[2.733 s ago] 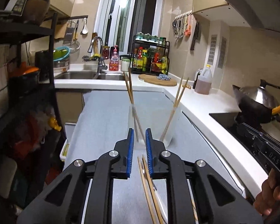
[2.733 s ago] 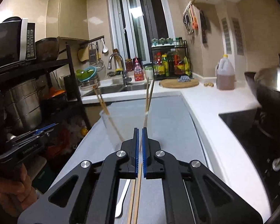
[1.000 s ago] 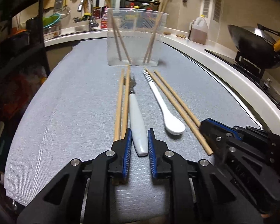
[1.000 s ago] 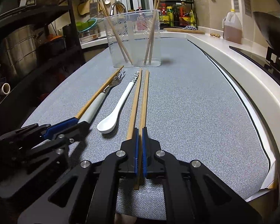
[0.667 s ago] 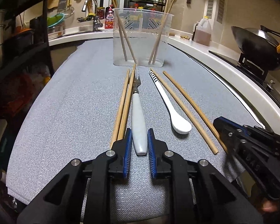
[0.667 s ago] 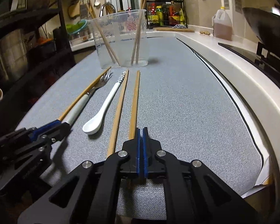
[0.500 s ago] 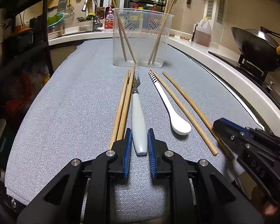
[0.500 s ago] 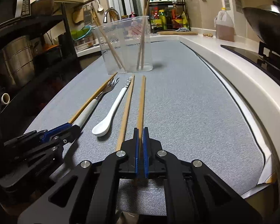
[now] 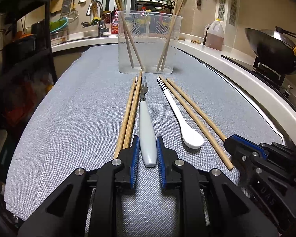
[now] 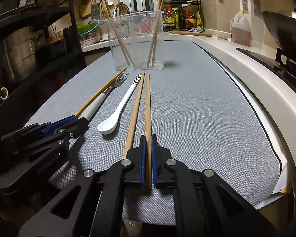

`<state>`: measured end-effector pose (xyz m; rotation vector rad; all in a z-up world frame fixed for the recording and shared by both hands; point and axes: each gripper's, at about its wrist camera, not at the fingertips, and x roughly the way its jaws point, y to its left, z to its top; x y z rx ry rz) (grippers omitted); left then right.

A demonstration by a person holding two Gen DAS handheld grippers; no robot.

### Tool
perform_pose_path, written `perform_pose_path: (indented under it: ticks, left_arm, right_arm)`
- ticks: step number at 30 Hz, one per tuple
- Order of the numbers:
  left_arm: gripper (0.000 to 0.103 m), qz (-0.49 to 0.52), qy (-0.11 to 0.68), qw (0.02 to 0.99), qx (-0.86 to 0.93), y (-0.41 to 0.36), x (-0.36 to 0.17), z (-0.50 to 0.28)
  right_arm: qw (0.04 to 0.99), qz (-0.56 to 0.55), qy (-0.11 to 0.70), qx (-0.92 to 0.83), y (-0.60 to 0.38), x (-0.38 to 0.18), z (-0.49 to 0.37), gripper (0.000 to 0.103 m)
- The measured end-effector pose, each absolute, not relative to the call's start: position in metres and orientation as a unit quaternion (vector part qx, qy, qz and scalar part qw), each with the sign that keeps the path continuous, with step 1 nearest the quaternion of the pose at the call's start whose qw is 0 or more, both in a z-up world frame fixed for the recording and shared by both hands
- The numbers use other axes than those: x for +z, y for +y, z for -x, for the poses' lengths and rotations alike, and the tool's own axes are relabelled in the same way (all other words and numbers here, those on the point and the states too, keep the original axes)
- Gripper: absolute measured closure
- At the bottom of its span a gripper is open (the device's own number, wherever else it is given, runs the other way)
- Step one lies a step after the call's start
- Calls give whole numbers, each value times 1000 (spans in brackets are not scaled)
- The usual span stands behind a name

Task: Organize utensils
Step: 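Position the left tool around the white-handled fork while the right tool holds its chopstick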

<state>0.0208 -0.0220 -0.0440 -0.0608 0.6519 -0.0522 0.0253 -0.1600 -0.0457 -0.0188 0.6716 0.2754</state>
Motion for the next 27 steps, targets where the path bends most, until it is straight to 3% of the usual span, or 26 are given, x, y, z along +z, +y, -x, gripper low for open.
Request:
perform_pose_path:
  ticks: [21, 24, 27]
  left_arm:
    - [85, 20, 313, 949, -18, -23, -46, -20]
    - [85, 15, 311, 950, -17, -25, -46, -20]
    - [85, 15, 308, 951, -16, -23, -45, -18]
  right_arm:
    - [947, 8, 310, 89, -174, -49, -20, 88]
    - [946, 7, 308, 100, -173, -50, -22, 97]
    - [945, 5, 309, 105, -173, -49, -24, 97]
